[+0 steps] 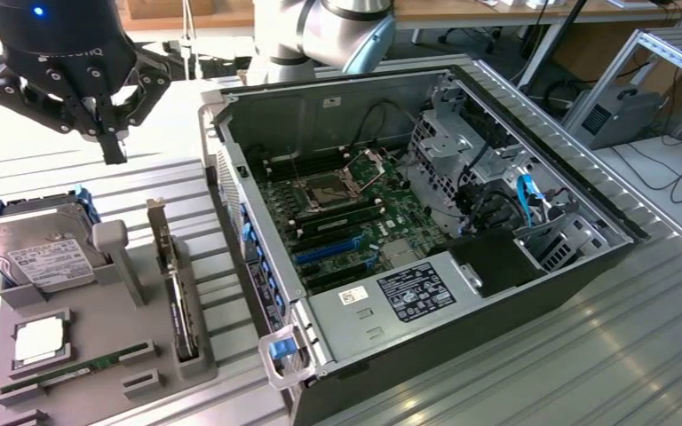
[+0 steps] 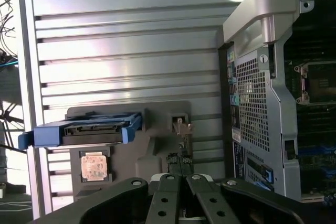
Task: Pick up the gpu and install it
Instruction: 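Reach for the gpu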
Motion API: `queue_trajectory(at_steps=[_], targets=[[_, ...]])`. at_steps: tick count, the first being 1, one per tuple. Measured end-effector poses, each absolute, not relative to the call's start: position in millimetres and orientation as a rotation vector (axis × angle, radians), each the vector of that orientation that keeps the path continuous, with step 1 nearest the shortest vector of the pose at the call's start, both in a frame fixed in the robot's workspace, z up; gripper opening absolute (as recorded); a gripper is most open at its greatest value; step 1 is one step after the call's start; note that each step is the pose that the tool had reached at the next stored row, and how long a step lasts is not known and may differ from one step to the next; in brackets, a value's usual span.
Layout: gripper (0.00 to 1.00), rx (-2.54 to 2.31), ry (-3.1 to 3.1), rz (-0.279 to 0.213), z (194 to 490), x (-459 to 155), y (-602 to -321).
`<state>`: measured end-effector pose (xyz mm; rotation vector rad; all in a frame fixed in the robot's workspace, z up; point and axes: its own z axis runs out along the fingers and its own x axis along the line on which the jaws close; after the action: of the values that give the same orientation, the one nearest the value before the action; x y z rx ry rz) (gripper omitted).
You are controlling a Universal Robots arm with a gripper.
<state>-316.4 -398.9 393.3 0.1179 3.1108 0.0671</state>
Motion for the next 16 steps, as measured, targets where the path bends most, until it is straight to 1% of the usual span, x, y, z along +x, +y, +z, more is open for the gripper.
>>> queue_trajectory(at_steps=[16], targets=[[0.11, 0.118, 3.11, 0.067, 393.3, -333.2, -398.9]])
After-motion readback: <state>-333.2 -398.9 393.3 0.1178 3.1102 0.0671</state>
